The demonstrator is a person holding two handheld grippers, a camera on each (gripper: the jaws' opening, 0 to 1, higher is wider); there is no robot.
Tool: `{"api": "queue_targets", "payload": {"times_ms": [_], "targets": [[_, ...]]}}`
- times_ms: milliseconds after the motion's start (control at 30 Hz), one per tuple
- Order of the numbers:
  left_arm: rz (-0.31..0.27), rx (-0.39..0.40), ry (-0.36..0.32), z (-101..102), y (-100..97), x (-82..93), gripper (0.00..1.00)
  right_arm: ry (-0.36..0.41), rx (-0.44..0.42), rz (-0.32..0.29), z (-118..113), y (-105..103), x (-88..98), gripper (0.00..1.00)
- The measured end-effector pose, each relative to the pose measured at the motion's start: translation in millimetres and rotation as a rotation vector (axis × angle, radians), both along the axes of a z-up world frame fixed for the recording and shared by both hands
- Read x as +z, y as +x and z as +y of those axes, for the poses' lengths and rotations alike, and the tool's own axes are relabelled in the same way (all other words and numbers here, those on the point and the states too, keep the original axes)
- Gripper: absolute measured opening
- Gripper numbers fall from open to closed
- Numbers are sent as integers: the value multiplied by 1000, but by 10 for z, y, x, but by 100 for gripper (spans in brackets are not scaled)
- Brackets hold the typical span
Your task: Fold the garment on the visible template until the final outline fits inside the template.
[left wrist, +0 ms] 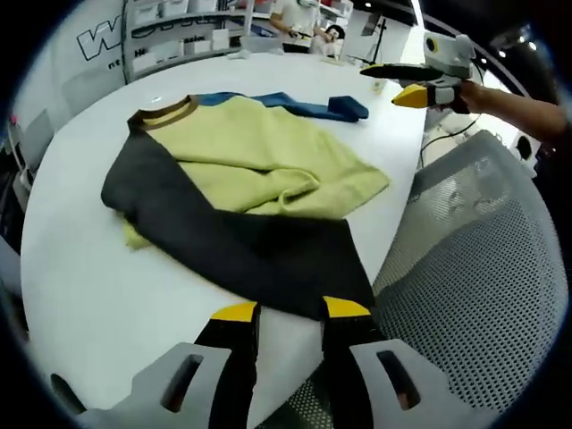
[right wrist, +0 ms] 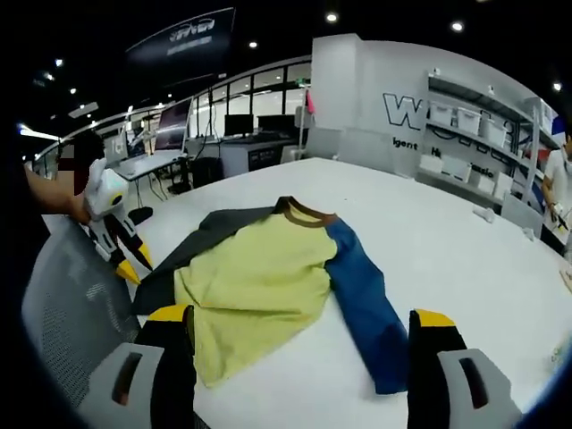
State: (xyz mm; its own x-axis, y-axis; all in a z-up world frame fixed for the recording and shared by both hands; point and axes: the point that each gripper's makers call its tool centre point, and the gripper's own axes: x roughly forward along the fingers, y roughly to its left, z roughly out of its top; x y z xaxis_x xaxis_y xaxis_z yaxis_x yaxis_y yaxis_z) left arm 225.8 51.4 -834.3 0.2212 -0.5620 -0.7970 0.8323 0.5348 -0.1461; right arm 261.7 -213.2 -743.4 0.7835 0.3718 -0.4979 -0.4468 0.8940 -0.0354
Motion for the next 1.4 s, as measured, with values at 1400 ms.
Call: {"api": "queue_targets", "payload": {"times_ms": [1400], "targets": [[41,48,3,-7,57,-53,32,-7,-12,23,11,-115,-38,96]]}}
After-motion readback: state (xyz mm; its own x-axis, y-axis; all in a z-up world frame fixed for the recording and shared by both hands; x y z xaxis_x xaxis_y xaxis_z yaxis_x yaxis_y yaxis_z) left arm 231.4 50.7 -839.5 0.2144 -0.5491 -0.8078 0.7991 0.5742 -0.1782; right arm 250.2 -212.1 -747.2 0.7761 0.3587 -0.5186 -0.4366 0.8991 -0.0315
